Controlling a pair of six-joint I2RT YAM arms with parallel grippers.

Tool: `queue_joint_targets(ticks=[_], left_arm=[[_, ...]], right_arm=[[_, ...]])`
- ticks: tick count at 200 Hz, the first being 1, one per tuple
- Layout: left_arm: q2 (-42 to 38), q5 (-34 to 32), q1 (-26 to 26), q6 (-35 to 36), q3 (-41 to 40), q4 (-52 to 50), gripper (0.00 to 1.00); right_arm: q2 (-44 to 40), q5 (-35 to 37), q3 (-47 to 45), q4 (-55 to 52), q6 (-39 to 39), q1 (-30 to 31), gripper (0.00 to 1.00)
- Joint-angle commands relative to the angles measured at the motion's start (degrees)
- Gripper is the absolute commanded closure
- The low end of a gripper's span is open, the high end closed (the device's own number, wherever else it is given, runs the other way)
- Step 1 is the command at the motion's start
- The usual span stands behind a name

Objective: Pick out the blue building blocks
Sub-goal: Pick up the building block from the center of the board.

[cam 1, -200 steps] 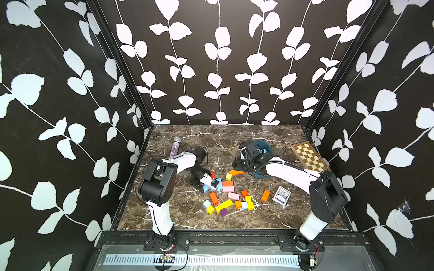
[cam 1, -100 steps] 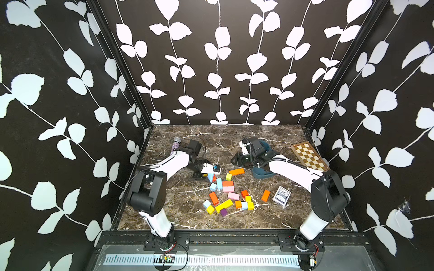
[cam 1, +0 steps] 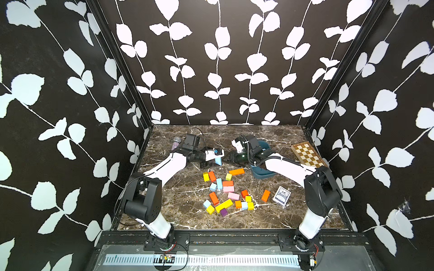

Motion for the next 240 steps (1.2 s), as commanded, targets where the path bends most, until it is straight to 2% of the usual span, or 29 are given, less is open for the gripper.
queue_joint_targets(ticks=[1,99,110,133,151,164,180,212,240], left_arm=[[-0.84,3.61,-0.5,-2.65,-0.88,3.17,0.53],[-0.44,4.29,-1.17,-5.23,-1.15,6.09,0.53],[-0.4,4.5,-1.35,-5.8,-1.15,6.75,0.53],[-0.33,4.47,-1.63,-6.27,-1.05,7.57,0.51],[-0.17,3.96,-1.69,-6.49,-0.79,7.6,0.38],[-0.14,3.47,-1.68,-6.49,-0.62,7.44,0.3],[-0.05,2.86,-1.74,-6.93,-0.28,6.96,0.25],[0.3,1.55,-1.66,-8.48,0.12,6.89,0.24],[0.3,0.63,-1.68,-8.86,0.44,6.06,0.24]], right_arm=[[1.28,-1.52,2.38,3.23,1.36,0.24,0.61],[3.19,-3.88,5.42,3.75,1.44,0.16,0.63],[3.63,-4.2,5.78,3.8,1.52,0.17,0.67],[3.33,-3.99,5.88,3.61,0.99,0.09,0.86],[2.3,-3.49,5.22,2.41,-0.22,-0.66,0.92],[1.01,-2.98,4.01,1.14,-1.37,-2.28,0.92],[-0.97,-2.8,2.29,-0.87,-3.29,-5.65,0.92],[-1.39,-2.14,1.5,-14.38,-13.6,-15.01,0.91],[2.22,-1.77,7.42,-25.25,-22.34,-21.08,0.9]])
